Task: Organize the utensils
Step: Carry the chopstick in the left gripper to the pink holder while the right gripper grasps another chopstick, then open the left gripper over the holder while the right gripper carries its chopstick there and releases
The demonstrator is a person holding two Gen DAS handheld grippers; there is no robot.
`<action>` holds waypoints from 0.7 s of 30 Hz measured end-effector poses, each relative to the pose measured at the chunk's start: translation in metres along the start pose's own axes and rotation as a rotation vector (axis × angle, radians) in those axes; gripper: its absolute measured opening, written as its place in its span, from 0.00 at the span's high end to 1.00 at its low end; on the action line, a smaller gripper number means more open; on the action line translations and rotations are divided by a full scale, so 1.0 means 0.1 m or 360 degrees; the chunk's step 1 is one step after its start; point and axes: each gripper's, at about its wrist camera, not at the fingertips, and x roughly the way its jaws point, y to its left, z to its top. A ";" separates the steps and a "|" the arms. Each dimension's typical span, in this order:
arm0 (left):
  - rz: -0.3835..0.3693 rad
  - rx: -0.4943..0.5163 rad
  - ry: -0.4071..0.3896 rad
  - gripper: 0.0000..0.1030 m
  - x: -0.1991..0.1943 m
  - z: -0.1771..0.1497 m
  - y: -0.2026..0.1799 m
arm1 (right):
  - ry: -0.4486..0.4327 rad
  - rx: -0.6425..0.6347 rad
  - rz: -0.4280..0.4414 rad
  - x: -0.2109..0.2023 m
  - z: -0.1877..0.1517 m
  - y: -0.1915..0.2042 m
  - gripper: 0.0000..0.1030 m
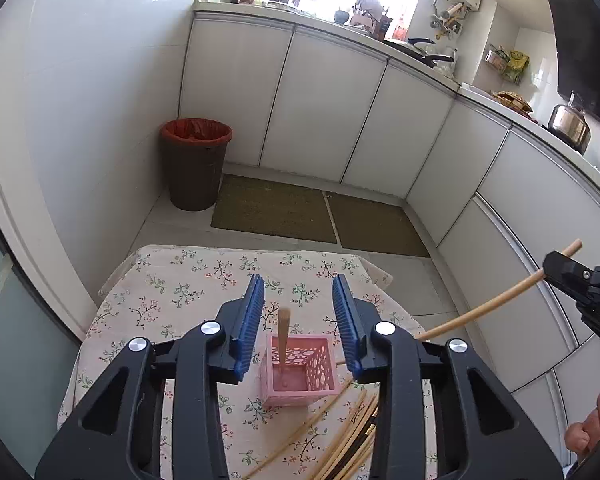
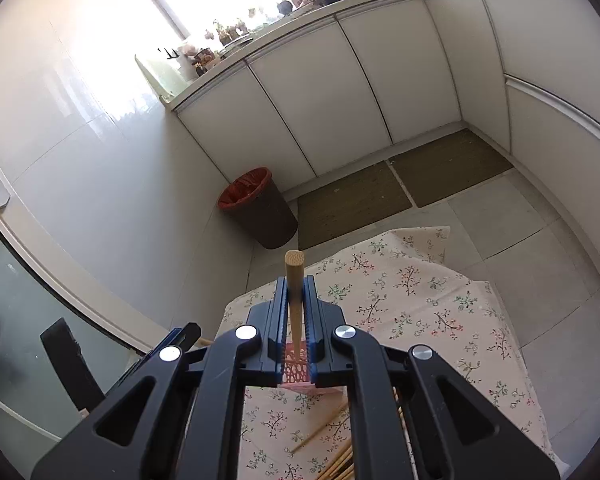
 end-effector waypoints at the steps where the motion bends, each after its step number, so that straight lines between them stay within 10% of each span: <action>1: 0.0003 -0.0018 -0.0024 0.65 -0.06 -0.02 0.03 | 0.0006 -0.0010 0.0001 0.06 -0.01 0.03 0.92; 11: 0.0008 -0.0158 -0.0400 0.36 -0.97 0.12 0.19 | 0.0055 -0.0131 -0.0067 0.59 -0.18 0.20 0.92; 21: 0.0135 -0.0161 -0.0290 0.35 -0.87 0.10 0.22 | 0.0136 -0.0242 -0.0124 0.99 -0.47 0.26 0.78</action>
